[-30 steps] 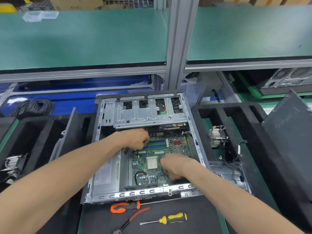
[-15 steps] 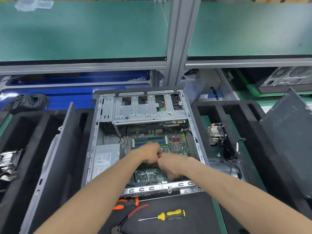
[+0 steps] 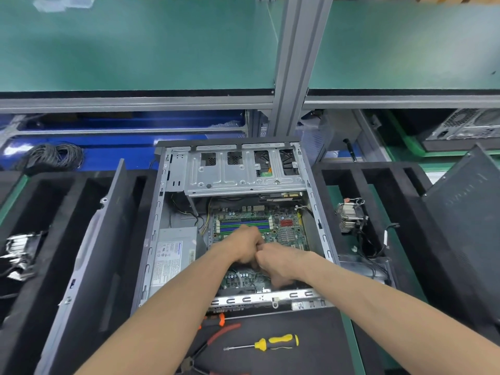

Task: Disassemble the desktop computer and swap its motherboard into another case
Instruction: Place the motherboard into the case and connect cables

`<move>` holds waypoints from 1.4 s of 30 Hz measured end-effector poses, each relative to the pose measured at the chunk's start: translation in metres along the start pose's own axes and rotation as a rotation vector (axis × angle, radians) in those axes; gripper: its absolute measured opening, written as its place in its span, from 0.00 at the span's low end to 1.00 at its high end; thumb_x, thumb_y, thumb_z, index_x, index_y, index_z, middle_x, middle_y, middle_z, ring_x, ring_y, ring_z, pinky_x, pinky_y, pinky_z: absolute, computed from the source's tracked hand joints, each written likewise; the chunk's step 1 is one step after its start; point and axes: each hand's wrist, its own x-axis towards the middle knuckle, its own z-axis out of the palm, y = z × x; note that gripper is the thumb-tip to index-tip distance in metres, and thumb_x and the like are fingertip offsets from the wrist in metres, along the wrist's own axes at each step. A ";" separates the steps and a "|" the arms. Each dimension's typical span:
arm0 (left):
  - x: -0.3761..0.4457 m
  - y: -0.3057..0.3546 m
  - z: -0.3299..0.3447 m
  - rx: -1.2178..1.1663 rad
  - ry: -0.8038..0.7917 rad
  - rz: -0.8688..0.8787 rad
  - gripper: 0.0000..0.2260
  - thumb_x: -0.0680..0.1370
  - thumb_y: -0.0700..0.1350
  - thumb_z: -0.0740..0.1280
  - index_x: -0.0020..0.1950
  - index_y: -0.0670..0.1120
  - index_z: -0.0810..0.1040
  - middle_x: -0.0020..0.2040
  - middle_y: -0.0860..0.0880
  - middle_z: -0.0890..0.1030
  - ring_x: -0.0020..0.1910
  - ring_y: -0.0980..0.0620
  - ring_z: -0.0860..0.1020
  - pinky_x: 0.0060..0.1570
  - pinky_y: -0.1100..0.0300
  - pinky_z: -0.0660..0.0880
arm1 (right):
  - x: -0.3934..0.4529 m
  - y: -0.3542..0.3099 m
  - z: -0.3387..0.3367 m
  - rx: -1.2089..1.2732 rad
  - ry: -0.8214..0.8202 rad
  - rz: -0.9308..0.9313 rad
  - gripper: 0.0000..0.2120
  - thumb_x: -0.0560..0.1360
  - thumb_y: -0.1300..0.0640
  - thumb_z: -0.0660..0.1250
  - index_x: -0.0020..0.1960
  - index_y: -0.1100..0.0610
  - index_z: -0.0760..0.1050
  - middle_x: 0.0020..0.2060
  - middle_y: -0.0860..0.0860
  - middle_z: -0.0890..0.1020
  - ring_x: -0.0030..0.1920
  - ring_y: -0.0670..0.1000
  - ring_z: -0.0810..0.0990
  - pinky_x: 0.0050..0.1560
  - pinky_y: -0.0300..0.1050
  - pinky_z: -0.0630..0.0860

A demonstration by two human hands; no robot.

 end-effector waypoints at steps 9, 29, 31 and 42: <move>-0.002 0.002 0.000 -0.043 0.009 -0.008 0.10 0.71 0.32 0.72 0.42 0.47 0.83 0.33 0.53 0.76 0.39 0.49 0.78 0.39 0.57 0.72 | -0.001 0.000 -0.001 0.005 -0.023 0.015 0.11 0.69 0.63 0.75 0.34 0.58 0.73 0.45 0.57 0.81 0.46 0.57 0.80 0.49 0.54 0.82; -0.004 0.000 -0.001 -0.043 -0.006 -0.002 0.06 0.71 0.33 0.71 0.38 0.44 0.82 0.32 0.52 0.75 0.46 0.45 0.77 0.45 0.54 0.74 | -0.006 0.000 -0.004 -0.051 -0.006 0.012 0.06 0.70 0.62 0.74 0.45 0.63 0.80 0.44 0.57 0.82 0.43 0.58 0.81 0.45 0.54 0.83; -0.005 0.001 0.000 -0.031 0.001 -0.003 0.08 0.72 0.33 0.70 0.37 0.46 0.81 0.32 0.52 0.75 0.47 0.45 0.76 0.52 0.51 0.76 | -0.006 -0.001 -0.005 -0.087 -0.002 0.007 0.07 0.71 0.60 0.73 0.47 0.62 0.80 0.45 0.57 0.81 0.43 0.58 0.81 0.44 0.53 0.82; -0.005 0.002 0.001 0.005 0.043 0.022 0.19 0.73 0.30 0.65 0.30 0.52 0.73 0.31 0.52 0.73 0.38 0.50 0.74 0.56 0.53 0.76 | -0.005 -0.005 -0.007 -0.021 -0.075 -0.005 0.08 0.72 0.63 0.74 0.49 0.64 0.79 0.48 0.59 0.81 0.47 0.59 0.81 0.49 0.54 0.82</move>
